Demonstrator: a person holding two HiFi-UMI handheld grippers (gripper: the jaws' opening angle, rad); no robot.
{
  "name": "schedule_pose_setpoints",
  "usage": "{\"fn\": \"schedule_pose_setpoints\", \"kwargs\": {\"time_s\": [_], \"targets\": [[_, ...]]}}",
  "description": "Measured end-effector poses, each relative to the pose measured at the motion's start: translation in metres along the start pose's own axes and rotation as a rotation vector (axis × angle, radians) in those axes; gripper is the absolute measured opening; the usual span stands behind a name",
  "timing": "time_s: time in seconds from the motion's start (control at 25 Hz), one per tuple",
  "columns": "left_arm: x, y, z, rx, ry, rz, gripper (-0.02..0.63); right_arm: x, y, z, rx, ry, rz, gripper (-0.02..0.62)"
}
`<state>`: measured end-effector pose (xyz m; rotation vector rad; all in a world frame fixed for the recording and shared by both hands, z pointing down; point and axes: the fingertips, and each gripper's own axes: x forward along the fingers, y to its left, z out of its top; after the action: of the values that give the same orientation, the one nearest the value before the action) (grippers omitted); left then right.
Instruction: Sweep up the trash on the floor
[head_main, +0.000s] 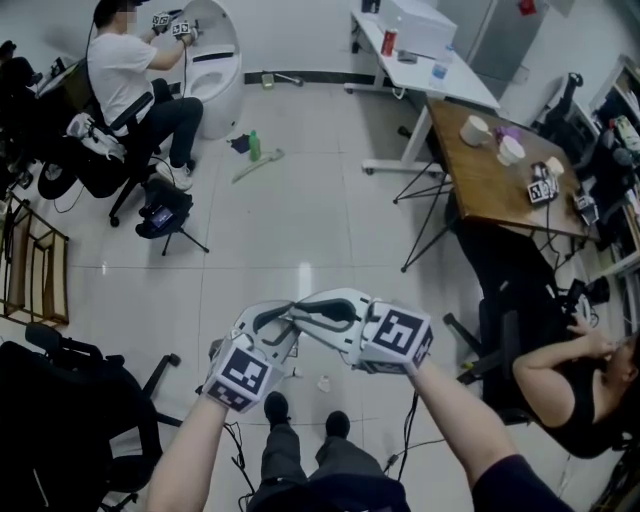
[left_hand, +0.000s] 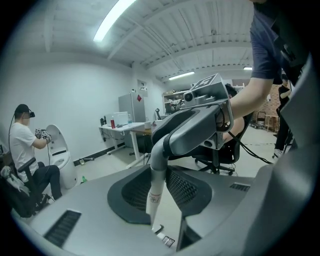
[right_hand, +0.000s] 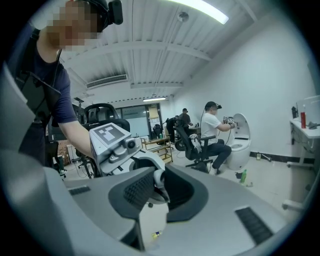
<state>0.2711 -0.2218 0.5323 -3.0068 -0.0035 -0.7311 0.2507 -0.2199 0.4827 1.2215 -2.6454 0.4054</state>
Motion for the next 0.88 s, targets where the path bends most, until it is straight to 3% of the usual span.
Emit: {"fn": "schedule_pose_setpoints", "kwargs": {"time_s": [0.36,0.88], "targets": [[-0.024,-0.042,-0.022,-0.019,0.09,0.007,0.101,-0.006,0.051,-0.02,0.017,0.05,0.062,0.077],[-0.058,-0.124,-0.053,-0.028,0.155,0.084,0.104,-0.031,0.136,-0.06,0.069,0.051,0.145,0.084]]}}
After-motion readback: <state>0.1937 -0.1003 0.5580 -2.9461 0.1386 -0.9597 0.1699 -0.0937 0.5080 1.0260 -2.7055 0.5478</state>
